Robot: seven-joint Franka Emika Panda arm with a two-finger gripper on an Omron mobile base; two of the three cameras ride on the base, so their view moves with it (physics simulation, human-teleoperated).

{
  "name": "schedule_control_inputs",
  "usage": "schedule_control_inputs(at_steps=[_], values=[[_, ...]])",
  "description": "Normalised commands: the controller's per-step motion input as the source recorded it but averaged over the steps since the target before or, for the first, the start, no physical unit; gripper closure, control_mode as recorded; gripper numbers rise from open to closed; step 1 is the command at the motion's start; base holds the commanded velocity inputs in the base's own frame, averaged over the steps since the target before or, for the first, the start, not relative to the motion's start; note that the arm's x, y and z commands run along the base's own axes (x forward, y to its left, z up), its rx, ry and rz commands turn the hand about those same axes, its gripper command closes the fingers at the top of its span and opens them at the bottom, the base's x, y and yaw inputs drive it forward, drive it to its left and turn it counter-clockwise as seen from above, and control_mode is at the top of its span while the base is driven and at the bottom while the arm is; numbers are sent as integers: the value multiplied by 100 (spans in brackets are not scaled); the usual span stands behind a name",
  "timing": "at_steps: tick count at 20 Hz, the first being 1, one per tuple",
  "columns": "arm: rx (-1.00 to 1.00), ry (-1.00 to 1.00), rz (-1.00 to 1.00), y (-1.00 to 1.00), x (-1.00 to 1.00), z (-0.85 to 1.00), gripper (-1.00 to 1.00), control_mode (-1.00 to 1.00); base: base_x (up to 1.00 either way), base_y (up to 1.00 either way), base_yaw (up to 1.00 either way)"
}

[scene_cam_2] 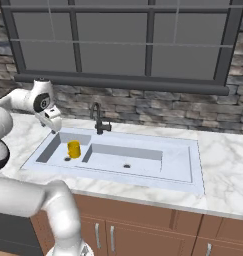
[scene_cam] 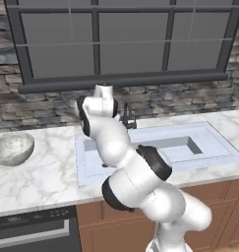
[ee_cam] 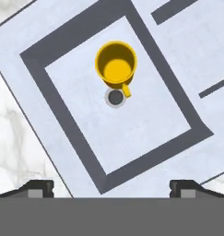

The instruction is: Pick the mug and place it in the sink. Pick the bowl and place it in the open cabinet and then close the cabinet.

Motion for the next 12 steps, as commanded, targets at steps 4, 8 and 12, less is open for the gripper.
schedule_control_inputs(at_steps=[4,8,12], values=[[15,-9,-6,75,-37,40,-100,-100,0,0,0],[34,-19,-8,63,-28,3,-100,-100,0,0,0],[17,-12,6,66,-24,9,-100,-100,0,0,0]])
